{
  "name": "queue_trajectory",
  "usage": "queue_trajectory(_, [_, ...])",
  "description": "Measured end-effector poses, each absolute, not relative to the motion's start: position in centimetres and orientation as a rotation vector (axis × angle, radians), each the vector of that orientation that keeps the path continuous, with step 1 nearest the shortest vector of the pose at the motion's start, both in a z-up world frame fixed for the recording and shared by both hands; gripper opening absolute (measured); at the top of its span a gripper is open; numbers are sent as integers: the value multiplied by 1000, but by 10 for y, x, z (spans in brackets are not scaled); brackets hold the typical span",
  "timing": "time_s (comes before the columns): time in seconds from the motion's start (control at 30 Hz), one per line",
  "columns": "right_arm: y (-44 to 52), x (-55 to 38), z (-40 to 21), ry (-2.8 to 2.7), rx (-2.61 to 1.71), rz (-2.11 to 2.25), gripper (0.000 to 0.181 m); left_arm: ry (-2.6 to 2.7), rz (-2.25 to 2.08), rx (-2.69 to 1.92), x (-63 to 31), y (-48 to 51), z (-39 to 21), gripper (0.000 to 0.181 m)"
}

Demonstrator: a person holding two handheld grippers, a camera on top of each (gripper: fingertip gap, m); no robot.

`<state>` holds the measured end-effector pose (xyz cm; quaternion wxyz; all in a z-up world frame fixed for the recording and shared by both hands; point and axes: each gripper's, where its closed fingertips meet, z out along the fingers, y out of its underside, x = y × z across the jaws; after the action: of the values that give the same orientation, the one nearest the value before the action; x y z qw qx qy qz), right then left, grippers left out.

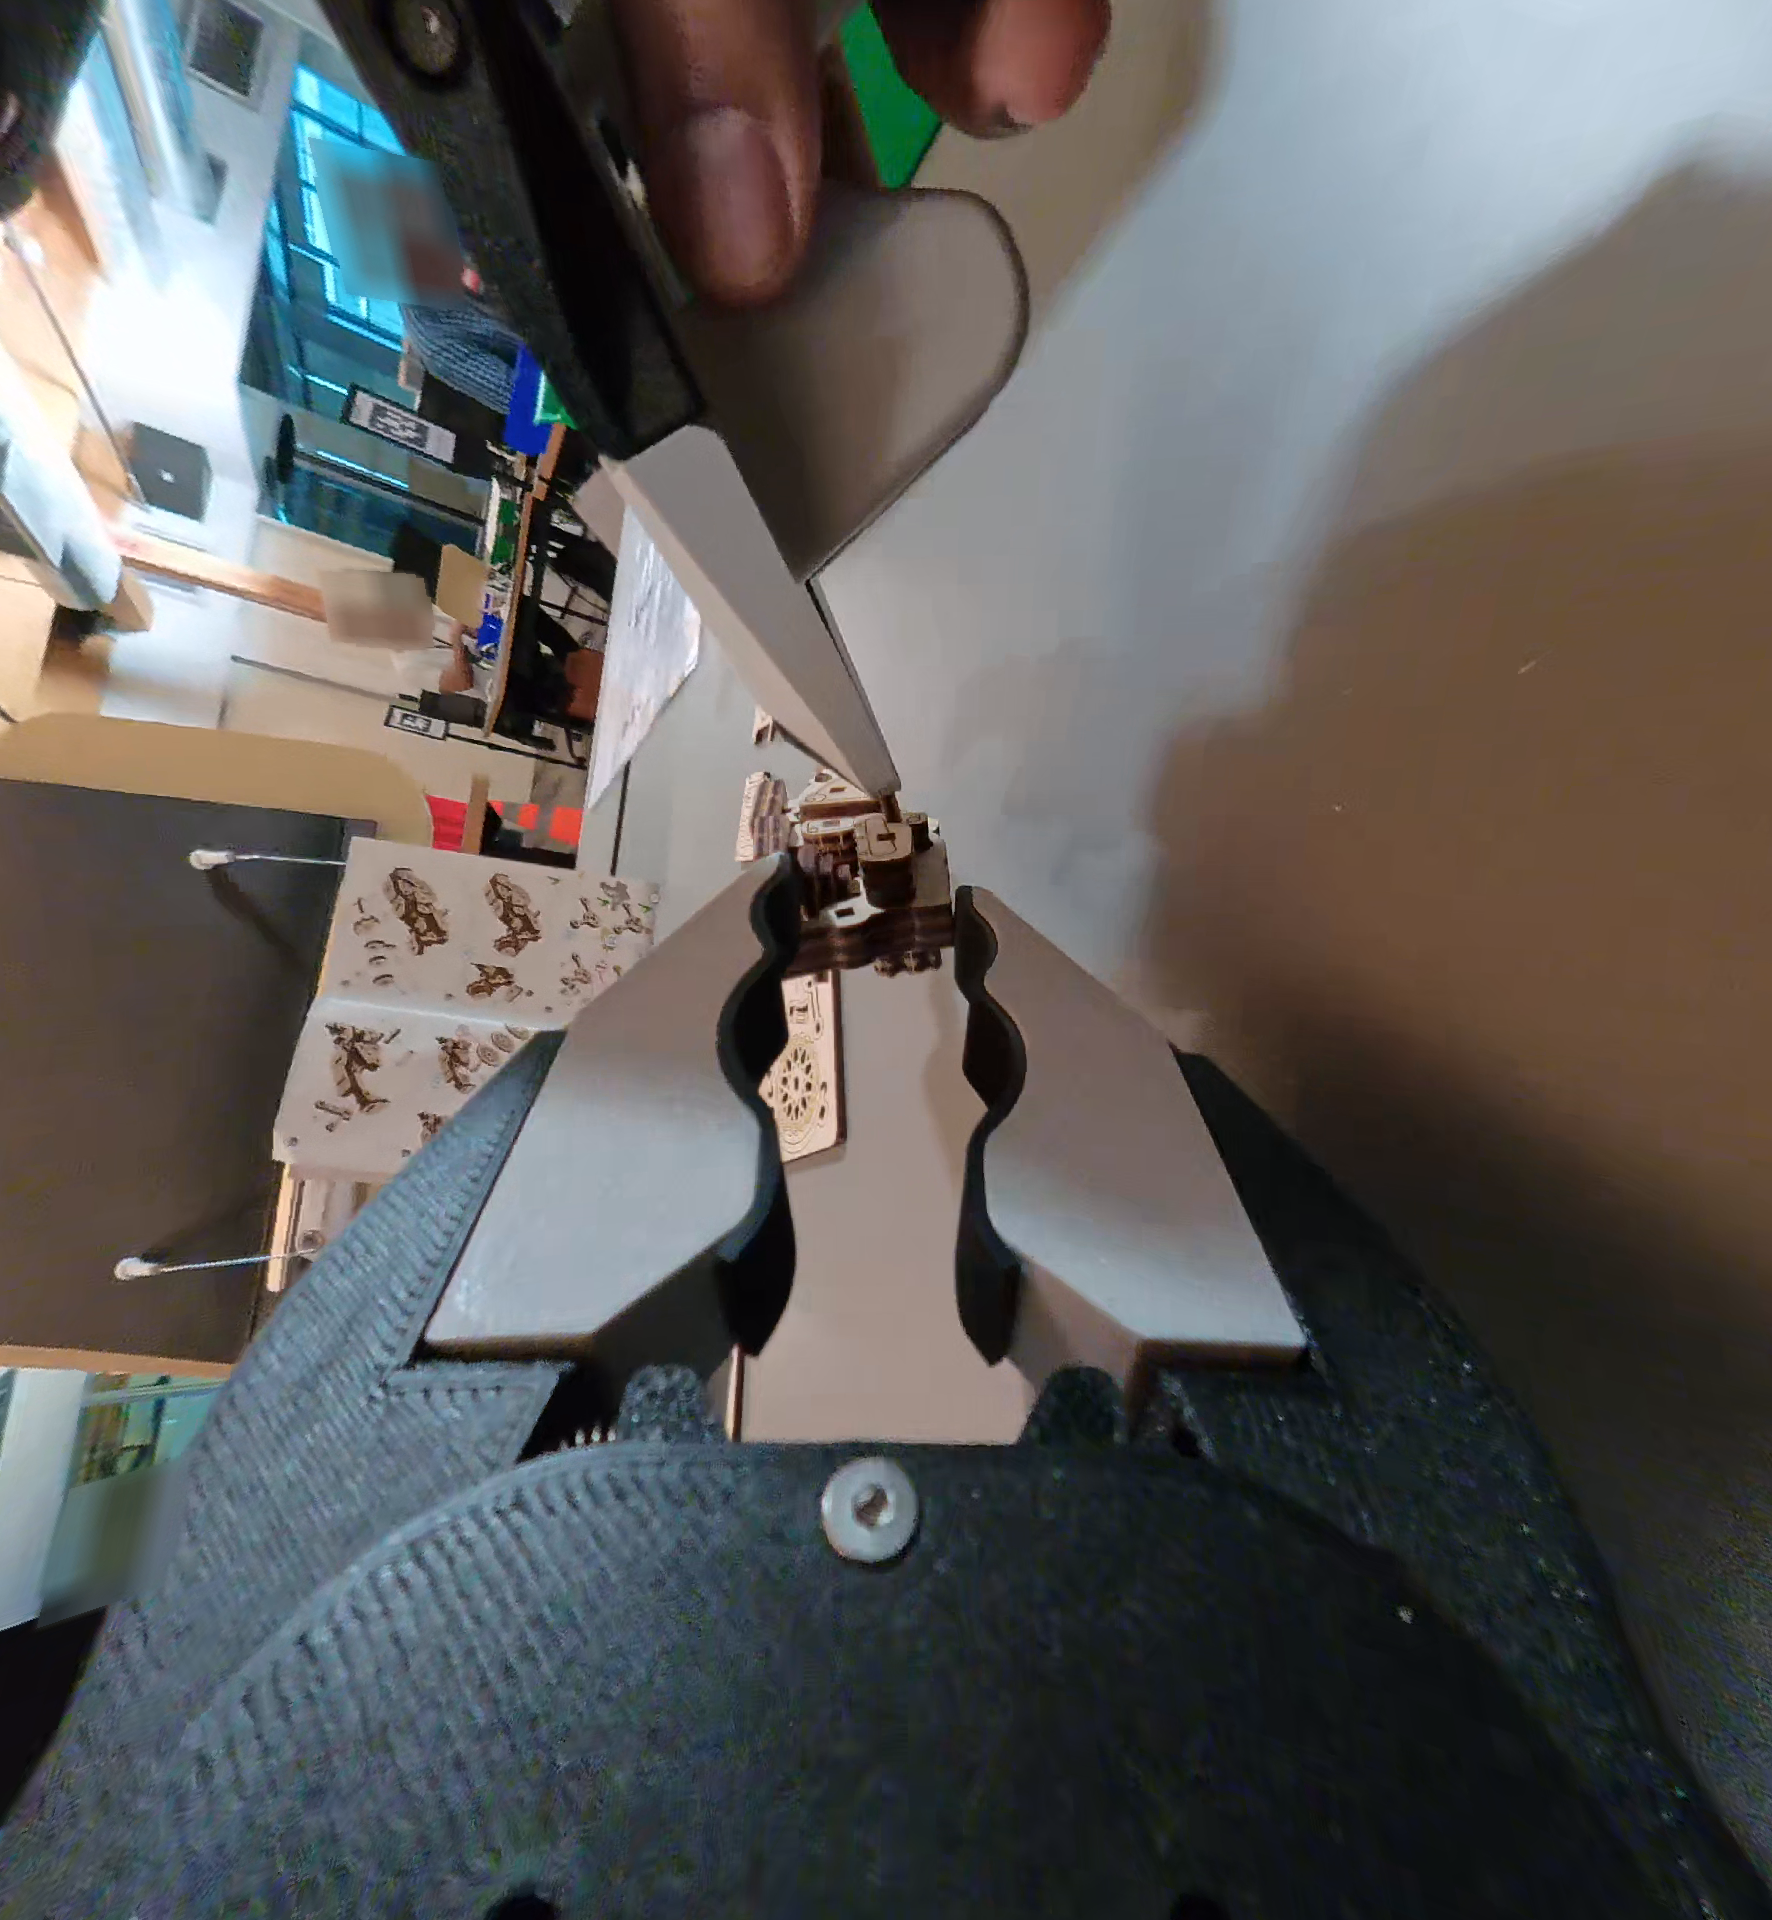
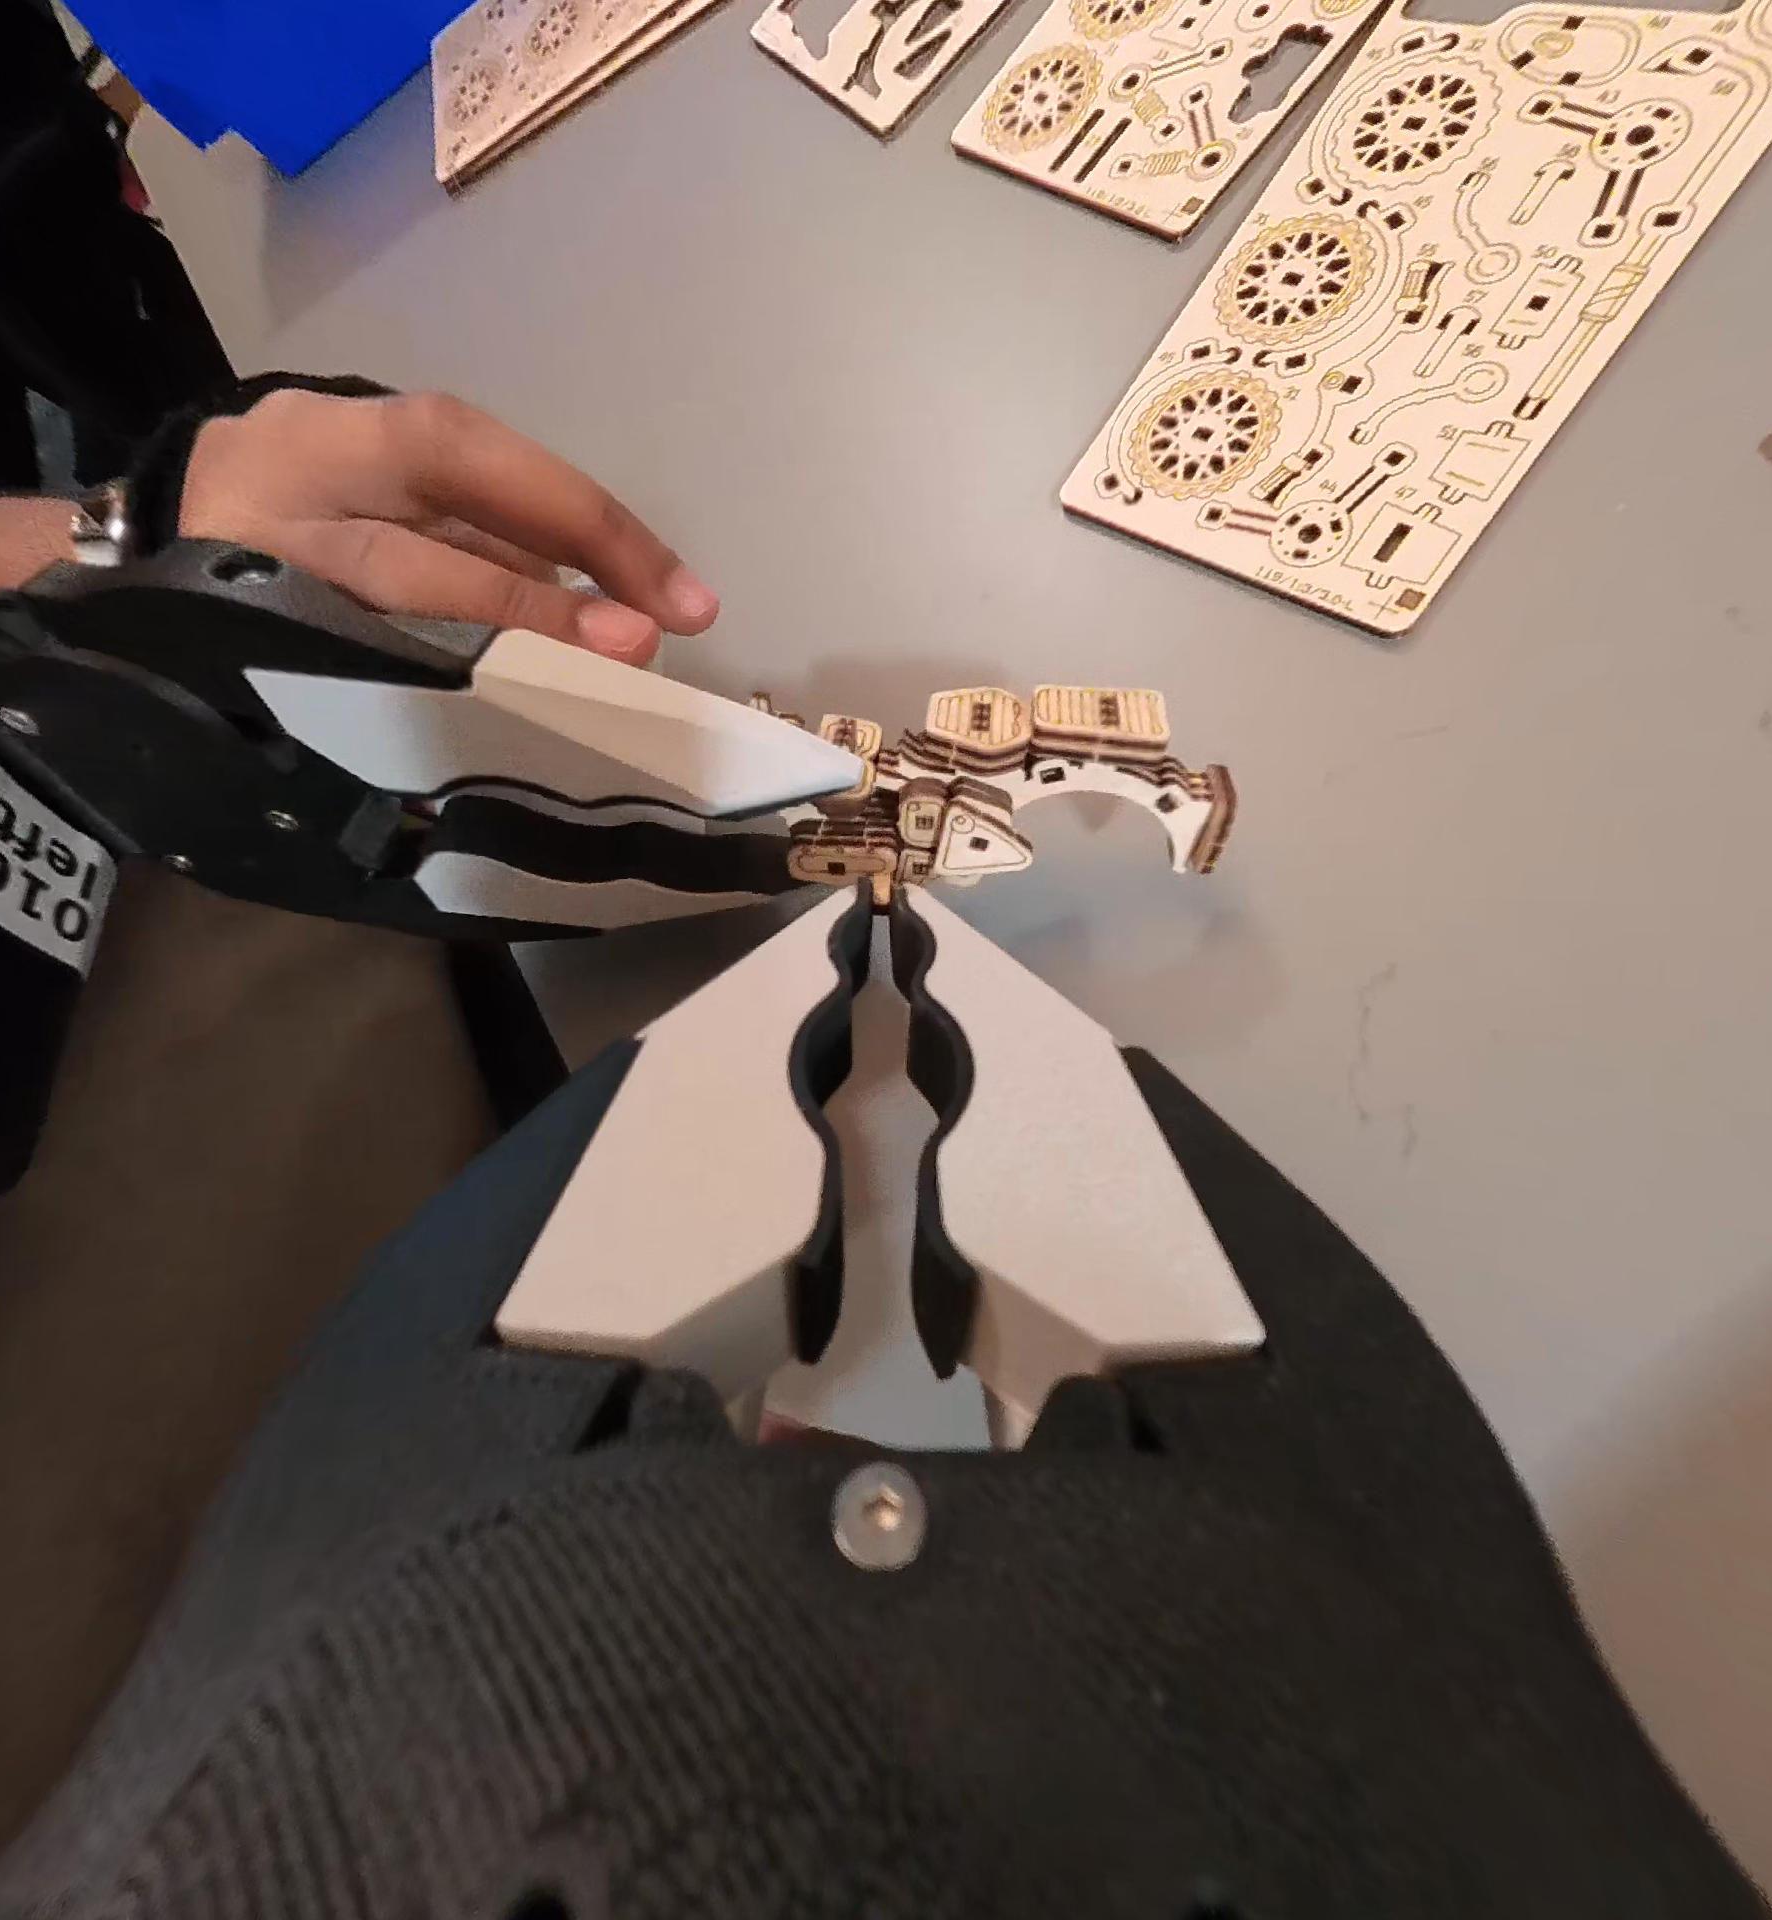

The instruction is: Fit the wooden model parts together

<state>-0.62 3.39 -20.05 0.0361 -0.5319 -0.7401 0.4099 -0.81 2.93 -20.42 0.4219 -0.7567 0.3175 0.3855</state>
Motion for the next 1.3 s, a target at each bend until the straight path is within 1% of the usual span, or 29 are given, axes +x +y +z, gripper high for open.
queue_trajectory(0.13, [34, -4, -203, -2279, -1615, 1211, 1, 787, 939, -1908, -6, 30, -207, 28])
queue_trajectory(0.67, [34, -8, -203, -2213, -1657, 1344, 1, 686, 848, -1940, -11, 28, -206, 28])
queue_trajectory(1.1, [33, -9, -207, -2216, -1647, 1313, 1, 725, 865, -1943, -9, 29, -212, 28])
queue_trajectory(1.3, [35, -11, -202, -2192, -1643, 1346, 1, 693, 869, -1927, -13, 29, -205, 29])
